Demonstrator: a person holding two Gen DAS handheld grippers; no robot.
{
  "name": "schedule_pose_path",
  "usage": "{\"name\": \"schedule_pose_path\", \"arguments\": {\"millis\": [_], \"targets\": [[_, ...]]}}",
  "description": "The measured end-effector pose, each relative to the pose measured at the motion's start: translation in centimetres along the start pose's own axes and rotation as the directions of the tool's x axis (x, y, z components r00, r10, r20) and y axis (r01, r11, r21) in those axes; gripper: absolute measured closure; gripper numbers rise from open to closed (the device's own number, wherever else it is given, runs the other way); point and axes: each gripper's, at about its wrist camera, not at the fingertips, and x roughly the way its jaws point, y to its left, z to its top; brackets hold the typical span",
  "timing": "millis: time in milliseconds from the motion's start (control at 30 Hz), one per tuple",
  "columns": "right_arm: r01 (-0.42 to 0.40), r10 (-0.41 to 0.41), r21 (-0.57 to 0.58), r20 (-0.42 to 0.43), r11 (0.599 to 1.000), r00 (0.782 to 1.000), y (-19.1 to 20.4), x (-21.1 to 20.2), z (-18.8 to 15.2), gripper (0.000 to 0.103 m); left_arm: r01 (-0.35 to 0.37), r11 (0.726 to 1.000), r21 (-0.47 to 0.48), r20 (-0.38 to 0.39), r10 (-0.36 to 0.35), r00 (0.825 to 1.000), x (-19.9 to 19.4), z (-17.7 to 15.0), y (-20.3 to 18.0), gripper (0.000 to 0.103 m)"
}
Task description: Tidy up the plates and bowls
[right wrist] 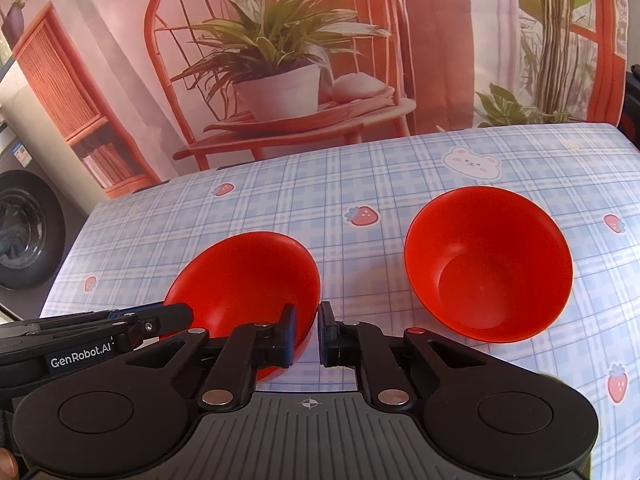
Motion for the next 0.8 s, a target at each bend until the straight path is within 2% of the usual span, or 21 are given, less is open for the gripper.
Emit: {"name": "schedule_pose_path", "arguments": {"millis": [200, 400, 700, 800], "targets": [[-0.044, 0.043, 0.018, 0.054, 0.999, 0.998, -0.2, -2.4, 0.3, 0.094, -0.018, 0.999, 0.043, 0.058, 0.016, 0.998, -2.5, 1.2, -2.0, 0.09], [-0.056, 0.05, 0.041, 0.128, 0.998, 0.99, -1.8, -5.2, 0.9, 0.094, -0.007, 0.994, 0.11, 0.091, -0.004, 0.996, -3.4, 2.8, -5.1, 0.09], [-0.012, -0.006, 0.083, 0.204, 0.997, 0.979, -6.8, -8.1, 1.5, 0.093, 0.062, 0.976, 0.211, 0.075, -0.079, 0.994, -0.8, 3.8, -10.3, 0.09], [0.029, -0.044, 0.071, 0.219, 0.997, 0.975, -8.6, -8.5, 1.7, 0.093, 0.082, 0.969, 0.234, 0.051, -0.097, 0.994, 0.9, 4.2, -11.7, 0.089]]}}
